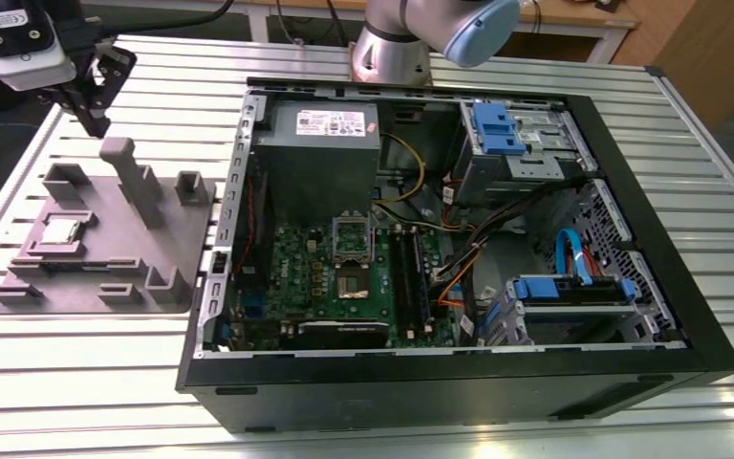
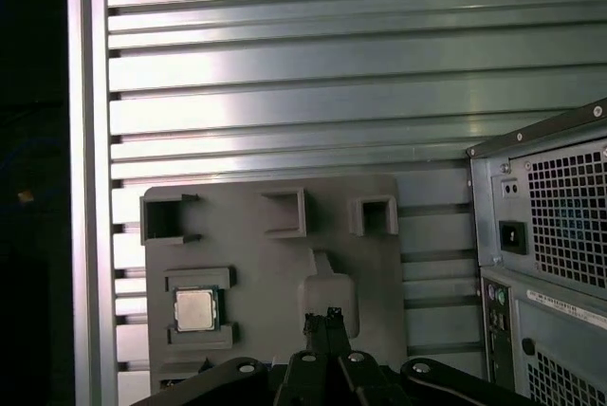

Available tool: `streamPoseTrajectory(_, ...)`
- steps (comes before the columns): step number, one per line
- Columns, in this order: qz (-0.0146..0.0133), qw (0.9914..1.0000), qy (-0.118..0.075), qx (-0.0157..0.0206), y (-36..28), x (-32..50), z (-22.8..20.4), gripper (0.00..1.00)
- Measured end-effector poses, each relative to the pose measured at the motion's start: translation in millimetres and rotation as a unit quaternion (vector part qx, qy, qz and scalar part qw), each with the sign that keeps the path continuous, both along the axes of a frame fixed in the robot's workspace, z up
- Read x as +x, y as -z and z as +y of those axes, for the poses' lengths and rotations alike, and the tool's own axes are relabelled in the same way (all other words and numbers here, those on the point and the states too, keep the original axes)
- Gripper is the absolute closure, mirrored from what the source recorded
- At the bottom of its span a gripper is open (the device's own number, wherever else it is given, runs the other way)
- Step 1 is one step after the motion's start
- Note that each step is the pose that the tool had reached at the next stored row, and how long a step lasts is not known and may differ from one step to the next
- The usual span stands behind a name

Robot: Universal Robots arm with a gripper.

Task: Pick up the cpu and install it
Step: 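Reach for the cpu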

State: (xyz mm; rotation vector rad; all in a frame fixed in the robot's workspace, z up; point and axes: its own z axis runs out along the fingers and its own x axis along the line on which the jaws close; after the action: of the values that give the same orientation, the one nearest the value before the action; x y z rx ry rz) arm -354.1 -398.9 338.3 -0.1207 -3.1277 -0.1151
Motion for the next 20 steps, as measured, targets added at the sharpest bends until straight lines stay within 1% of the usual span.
streamPoseTrajectory(7,0.0004,1.00000,0.000,0.0001,0.5,-5.7,0.0,0.90)
streamPoseTrajectory(20,0.0024,1.00000,0.000,0.0000,1.6,-19.6,0.0,0.90)
